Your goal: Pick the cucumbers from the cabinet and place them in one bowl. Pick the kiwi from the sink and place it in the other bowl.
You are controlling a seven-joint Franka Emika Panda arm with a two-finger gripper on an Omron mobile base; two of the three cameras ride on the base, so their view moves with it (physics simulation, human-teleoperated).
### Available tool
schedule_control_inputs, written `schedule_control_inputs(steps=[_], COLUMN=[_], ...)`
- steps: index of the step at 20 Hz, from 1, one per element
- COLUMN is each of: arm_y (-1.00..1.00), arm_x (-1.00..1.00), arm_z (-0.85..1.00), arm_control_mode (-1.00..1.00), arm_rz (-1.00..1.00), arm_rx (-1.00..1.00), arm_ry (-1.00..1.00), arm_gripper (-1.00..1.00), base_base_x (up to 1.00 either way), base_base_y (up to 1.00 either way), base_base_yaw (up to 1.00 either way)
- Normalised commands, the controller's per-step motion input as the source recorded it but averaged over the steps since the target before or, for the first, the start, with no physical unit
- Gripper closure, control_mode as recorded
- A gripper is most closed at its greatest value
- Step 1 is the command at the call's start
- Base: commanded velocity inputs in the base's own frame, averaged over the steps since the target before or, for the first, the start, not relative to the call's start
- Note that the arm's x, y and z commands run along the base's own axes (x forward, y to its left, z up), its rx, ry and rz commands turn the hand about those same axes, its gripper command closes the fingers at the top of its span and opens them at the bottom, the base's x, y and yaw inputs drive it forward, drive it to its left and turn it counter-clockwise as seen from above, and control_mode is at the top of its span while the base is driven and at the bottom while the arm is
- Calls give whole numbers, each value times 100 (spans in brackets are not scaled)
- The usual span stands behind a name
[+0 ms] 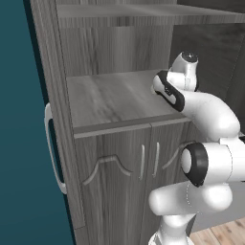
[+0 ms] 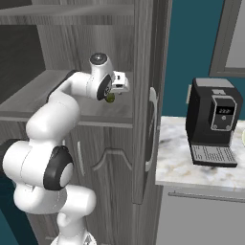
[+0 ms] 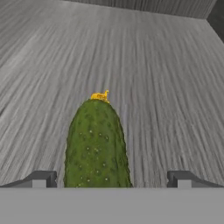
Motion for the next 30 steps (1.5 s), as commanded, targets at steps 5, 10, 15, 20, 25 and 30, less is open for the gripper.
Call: schedule_control_inputs(steps=[5, 10, 15, 20, 25, 30], arm_y=[5, 10, 1, 12, 3, 0], arm_x=[6, 7, 1, -11, -33, -40], arm_z=[-17, -23, -5, -1, 9, 22], arm_control_mode=[-100, -100, -100, -100, -100, -100], arm_rz=[0, 0, 0, -16, -34, -37], arm_rx=[0, 0, 0, 0, 7, 9], arm_ry=[5, 4, 2, -3, -2, -1], arm_gripper=[-100, 100, 100, 100, 100, 100], base_base_x=[0, 0, 0, 0, 0, 0], base_base_y=[0, 0, 0, 0, 0, 0], base_base_yaw=[0, 0, 0, 0, 0, 0])
